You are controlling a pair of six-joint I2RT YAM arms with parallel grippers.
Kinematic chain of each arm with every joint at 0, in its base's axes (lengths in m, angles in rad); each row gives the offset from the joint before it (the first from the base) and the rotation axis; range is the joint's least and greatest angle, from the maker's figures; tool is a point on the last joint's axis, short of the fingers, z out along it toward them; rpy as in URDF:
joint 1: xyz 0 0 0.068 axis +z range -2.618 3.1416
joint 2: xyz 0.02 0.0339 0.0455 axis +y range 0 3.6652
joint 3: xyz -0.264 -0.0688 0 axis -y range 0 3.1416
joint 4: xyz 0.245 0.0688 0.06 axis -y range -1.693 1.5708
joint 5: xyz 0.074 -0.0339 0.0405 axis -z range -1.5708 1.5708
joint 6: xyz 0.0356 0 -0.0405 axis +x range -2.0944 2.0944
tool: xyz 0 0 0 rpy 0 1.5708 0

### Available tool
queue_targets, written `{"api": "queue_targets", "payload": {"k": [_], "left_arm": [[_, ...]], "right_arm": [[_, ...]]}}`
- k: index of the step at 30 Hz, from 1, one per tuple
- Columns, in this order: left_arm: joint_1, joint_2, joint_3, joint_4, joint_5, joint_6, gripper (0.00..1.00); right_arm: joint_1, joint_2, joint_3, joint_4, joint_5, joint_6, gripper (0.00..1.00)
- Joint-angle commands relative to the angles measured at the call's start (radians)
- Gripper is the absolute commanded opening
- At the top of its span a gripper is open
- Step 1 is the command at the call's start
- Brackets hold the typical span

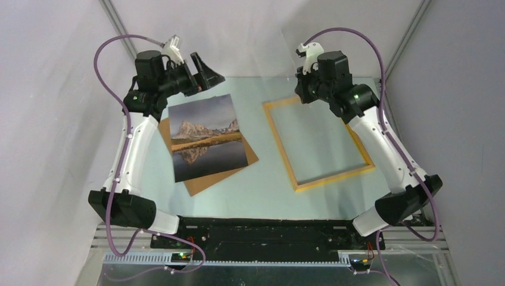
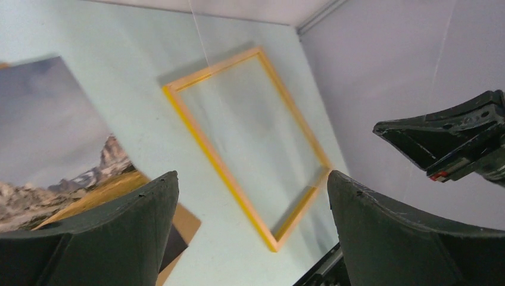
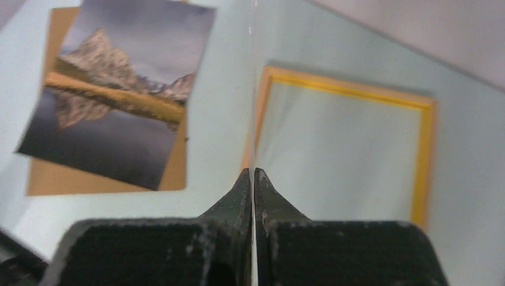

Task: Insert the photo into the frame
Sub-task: Pick up the photo frame item at the center of the board.

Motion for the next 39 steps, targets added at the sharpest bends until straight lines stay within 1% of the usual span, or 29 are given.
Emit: {"api": "queue_targets", "payload": {"k": [1,4,6,9,12,16,21,26,31,39], "left_arm": [[-0.07,0.014,0.102,0.008,-0.018,-0.099,1.0],[-0.121,0.043,0.152,0.009,-0.04,-0.122,1.0],[-0.148,0.062,0.185,0.009,-0.046,-0.149,1.0],[-0.176,0.088,0.219,0.013,-0.041,-0.186,1.0],[-0.186,0.115,0.21,0.022,-0.046,-0.239,1.0],[-0.187,0.136,0.138,0.048,-0.04,-0.328,1.0],[-0.179,0.149,-0.016,0.113,-0.005,-0.463,1.0],[-0.174,0.147,-0.131,0.191,0.008,-0.539,1.0],[-0.172,0.164,-0.157,0.226,0.012,-0.576,1.0],[-0.175,0.19,-0.169,0.263,0.029,-0.596,0.99]], "right_arm": [[0.075,-0.075,0.029,0.042,0.351,-0.176,0.0],[0.155,-0.081,-0.017,0.093,0.535,-0.257,0.0],[0.19,-0.07,-0.046,0.128,0.61,-0.319,0.0],[0.232,-0.039,-0.087,0.166,0.666,-0.342,0.0],[0.259,0.006,-0.119,0.202,0.7,-0.351,0.0],[0.285,0.062,-0.15,0.221,0.709,-0.334,0.0],[0.31,0.117,-0.175,0.229,0.681,-0.294,0.0],[0.354,0.136,-0.203,0.241,0.665,-0.256,0.0],[0.386,0.159,-0.213,0.248,0.647,-0.226,0.0],[0.425,0.218,-0.194,0.244,0.635,-0.202,0.0]]}}
